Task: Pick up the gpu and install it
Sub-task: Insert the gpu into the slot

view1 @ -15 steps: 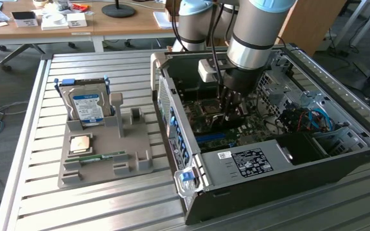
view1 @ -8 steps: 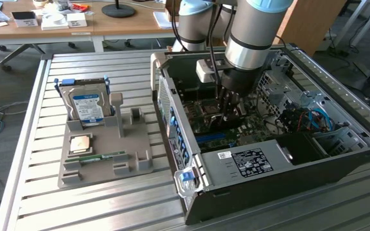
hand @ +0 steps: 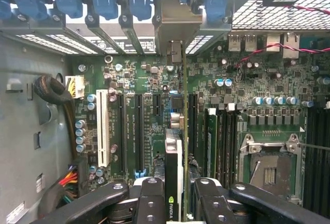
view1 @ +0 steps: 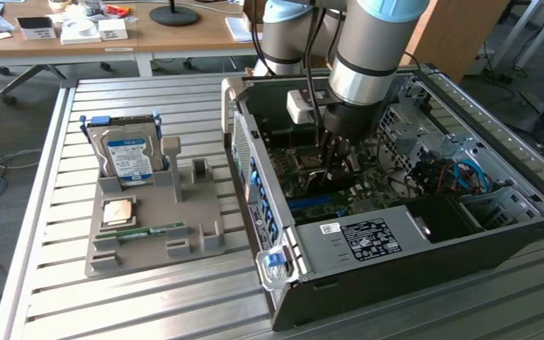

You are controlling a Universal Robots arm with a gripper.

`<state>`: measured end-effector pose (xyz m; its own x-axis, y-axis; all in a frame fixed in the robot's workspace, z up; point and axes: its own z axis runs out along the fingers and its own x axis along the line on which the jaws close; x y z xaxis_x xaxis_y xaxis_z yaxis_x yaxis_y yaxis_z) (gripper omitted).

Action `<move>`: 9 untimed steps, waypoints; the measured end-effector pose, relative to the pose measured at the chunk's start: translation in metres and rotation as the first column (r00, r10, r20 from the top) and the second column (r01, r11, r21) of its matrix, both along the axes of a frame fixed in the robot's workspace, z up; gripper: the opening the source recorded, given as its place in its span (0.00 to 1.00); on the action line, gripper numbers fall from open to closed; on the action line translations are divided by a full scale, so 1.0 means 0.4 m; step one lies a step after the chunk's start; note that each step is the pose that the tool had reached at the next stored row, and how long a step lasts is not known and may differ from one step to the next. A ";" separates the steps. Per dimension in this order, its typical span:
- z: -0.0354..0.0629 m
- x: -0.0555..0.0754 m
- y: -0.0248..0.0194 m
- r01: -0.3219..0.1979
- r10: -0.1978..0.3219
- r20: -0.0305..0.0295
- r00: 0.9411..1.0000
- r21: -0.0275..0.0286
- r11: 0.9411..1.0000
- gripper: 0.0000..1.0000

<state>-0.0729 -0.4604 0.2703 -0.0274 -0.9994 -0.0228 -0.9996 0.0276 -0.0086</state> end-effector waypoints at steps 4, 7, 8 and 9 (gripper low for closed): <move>-0.001 -0.001 0.000 0.000 0.000 0.000 1.000 0.000 1.000 0.27; -0.001 -0.004 0.000 0.000 0.000 0.000 1.000 0.000 1.000 0.27; -0.001 -0.004 0.000 0.000 0.000 0.000 1.000 0.000 1.000 0.27; -0.001 -0.004 0.000 0.000 0.000 0.000 1.000 0.000 1.000 0.27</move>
<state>-0.0744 -0.4604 0.2697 -0.0274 -0.9994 -0.0229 -0.9996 0.0276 -0.0086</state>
